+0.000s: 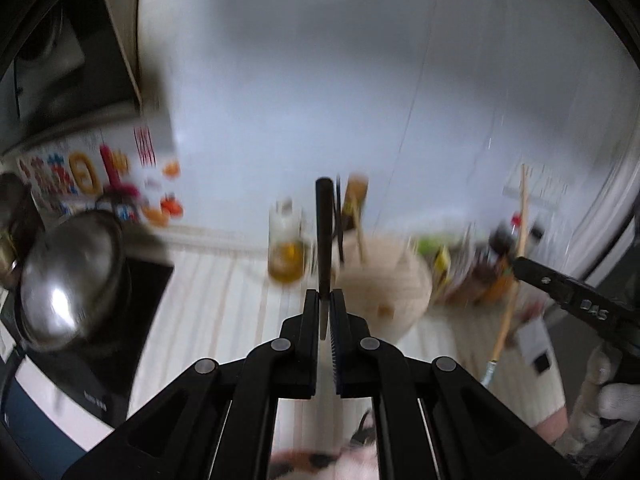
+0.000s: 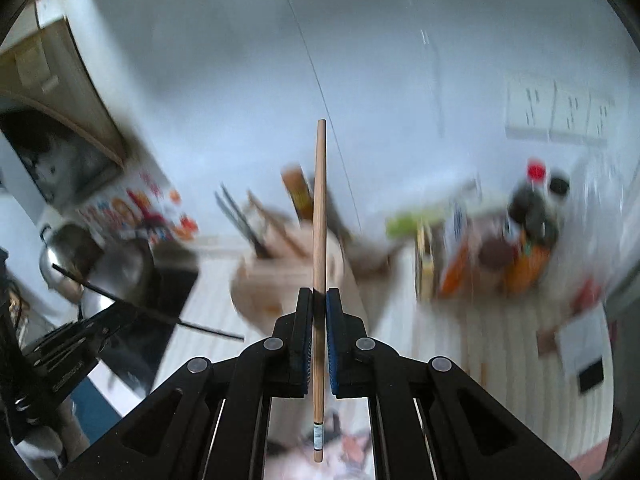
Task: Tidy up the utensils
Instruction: 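Lift both chopsticks and carry them over the cream chopstick holder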
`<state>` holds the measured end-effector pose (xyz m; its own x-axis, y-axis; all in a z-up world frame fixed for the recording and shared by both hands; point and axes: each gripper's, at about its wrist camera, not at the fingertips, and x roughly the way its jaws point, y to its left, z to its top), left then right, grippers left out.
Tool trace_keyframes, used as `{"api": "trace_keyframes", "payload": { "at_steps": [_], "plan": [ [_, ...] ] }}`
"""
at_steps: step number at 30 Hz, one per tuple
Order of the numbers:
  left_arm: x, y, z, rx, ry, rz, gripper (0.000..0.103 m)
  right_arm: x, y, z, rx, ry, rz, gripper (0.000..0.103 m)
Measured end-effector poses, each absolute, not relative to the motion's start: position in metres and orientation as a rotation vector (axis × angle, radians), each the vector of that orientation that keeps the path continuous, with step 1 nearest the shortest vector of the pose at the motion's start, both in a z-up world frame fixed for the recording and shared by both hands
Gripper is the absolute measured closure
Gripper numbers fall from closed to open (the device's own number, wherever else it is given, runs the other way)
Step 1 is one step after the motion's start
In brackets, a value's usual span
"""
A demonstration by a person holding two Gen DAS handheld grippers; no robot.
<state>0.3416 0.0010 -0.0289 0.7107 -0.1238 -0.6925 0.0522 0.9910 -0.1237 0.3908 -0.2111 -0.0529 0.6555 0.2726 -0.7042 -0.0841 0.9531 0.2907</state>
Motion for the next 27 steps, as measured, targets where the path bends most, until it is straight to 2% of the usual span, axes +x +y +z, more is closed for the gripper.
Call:
{"api": "trace_keyframes", "payload": {
  "at_steps": [5, 10, 27],
  "plan": [
    [0.362, -0.001, 0.017, -0.110, 0.688, -0.110, 0.100, 0.429, -0.211, -0.030, 0.266, 0.766, 0.196, 0.096],
    [0.390, -0.018, 0.032, -0.096, 0.676, -0.135, 0.100, 0.464, -0.209, -0.034, 0.287, 0.727, 0.187, 0.097],
    [0.469, -0.052, -0.038, -0.017, 0.900, -0.156, 0.100, 0.544, -0.204, -0.094, 0.374, 0.658, 0.140, 0.097]
  ]
}}
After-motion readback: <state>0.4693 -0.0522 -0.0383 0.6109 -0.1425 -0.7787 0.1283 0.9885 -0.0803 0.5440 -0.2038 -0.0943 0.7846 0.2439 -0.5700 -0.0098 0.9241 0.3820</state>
